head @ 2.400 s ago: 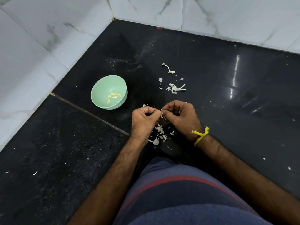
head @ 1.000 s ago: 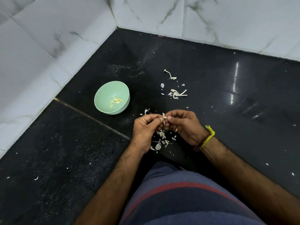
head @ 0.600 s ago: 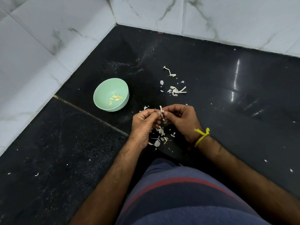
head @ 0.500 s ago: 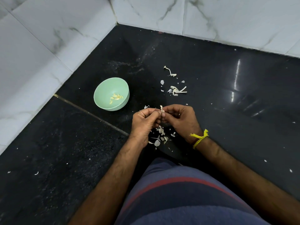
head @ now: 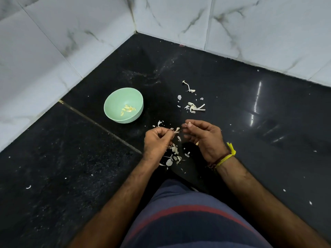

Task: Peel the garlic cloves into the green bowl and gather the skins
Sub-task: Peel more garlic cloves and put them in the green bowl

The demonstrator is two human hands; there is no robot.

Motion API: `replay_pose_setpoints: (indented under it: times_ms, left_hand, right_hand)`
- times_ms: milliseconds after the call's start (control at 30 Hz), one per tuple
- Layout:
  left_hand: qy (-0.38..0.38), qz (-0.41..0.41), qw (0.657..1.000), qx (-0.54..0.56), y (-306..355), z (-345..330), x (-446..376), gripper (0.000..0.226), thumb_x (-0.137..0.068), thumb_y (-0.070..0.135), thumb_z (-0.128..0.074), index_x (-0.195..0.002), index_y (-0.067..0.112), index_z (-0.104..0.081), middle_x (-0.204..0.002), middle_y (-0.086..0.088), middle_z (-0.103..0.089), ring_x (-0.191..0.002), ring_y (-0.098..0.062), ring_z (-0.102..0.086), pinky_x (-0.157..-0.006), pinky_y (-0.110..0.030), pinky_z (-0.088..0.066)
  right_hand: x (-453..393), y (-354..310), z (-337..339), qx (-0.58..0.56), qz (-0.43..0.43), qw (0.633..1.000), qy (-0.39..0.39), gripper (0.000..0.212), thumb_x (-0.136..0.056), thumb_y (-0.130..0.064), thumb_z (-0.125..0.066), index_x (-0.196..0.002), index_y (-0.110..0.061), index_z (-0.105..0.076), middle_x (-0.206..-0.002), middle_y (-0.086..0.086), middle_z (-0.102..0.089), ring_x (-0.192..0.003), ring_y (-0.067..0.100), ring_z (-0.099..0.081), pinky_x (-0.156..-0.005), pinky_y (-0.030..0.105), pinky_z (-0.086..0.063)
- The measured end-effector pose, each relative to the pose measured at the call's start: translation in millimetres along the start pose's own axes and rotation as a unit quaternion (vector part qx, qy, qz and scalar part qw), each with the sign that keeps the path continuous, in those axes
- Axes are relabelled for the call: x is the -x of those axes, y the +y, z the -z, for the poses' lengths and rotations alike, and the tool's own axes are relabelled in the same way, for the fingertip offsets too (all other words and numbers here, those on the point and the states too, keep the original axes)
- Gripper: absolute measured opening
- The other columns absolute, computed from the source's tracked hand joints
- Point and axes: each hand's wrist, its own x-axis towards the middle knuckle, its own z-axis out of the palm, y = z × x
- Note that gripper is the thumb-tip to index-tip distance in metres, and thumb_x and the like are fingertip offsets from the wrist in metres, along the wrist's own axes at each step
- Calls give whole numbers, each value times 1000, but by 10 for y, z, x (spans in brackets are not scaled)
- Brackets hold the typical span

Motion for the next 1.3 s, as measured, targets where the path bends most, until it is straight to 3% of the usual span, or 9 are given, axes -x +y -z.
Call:
replay_pose_setpoints:
  times_ms: [100,267,500,700,833,900,1033,1200,1300]
  left_hand:
    - [30,-85,986,-137,-174,20,-135,15,-85,18,-67,-71,15,-67,-70,-3,-68,-62,-11,-58,-64,-33,-52]
    - [4,-221,927,-304,-446,160,-321,16,-92,25,-63,-77,19,-59,-81,7,-58,-77,-14,-54,-74,-39,-51]
    - [58,-254,939,-224,-600,207,-381,20,-89,19,-73,-75,16,-59,-76,9,-54,-72,-12,-50,-71,-27,-44]
    - [64,-267,939,-206,-604,181,-389,24,-87,27,-62,-70,11,-55,-72,-2,-55,-72,-17,-50,-68,-30,-41]
    - [46,-215,953,-208,-667,190,-419,14,-87,23,-68,-91,11,-62,-86,-6,-62,-84,-21,-58,-76,-34,-47]
    - [48,-212,953,-213,-728,183,-446,19,-88,20,-66,-104,8,-67,-92,-8,-65,-89,-24,-60,-81,-35,-48]
    - [47,-266,940,-210,-687,195,-468,13,-91,19,-58,-96,10,-66,-87,-4,-66,-85,-19,-56,-78,-32,-46]
    - [49,-256,941,-218,-740,196,-475,21,-96,30,-57,-94,14,-69,-88,-2,-68,-85,-21,-62,-80,-37,-50]
    - [83,-224,940,-243,-683,112,-530,22,-97,35,-57,-87,18,-68,-86,0,-67,-83,-20,-62,-76,-38,-50]
  right_hand:
    - [-31,-5,-6,78,35,996,25,8,-84,-3,-74,-91,-6,-74,-81,13,-74,-66,18,-65,-64,27,-55]
    - [-178,-101,-153,203,87,975,28,15,-78,-9,-82,-87,-4,-72,-73,8,-72,-62,14,-64,-60,26,-55]
    - [-549,-157,-640,364,163,916,-31,11,-79,-11,-81,-80,-16,-72,-75,6,-73,-66,13,-66,-66,30,-56]
    - [-864,-101,-1455,470,245,843,-96,5,-81,-14,-79,-84,-12,-77,-77,-3,-74,-71,6,-67,-69,15,-54]
    - [-1082,8,-1833,550,256,782,-144,12,-86,-6,-71,-95,-10,-79,-94,2,-75,-81,7,-63,-83,18,-51]
    - [-1130,18,-1872,536,242,799,-126,11,-83,-5,-74,-92,-10,-78,-89,1,-75,-72,2,-62,-81,18,-54]
    - [-1107,-51,-1703,475,235,846,-63,8,-79,-7,-78,-85,-12,-76,-74,-6,-71,-63,-6,-62,-70,11,-52]
    - [-889,-41,-1084,423,202,883,-11,17,-81,-4,-74,-80,-20,-73,-71,-6,-71,-68,11,-69,-70,29,-59]
    - [-674,-30,-636,431,179,884,40,18,-80,-2,-75,-78,-19,-73,-71,-8,-70,-65,4,-64,-70,13,-49]
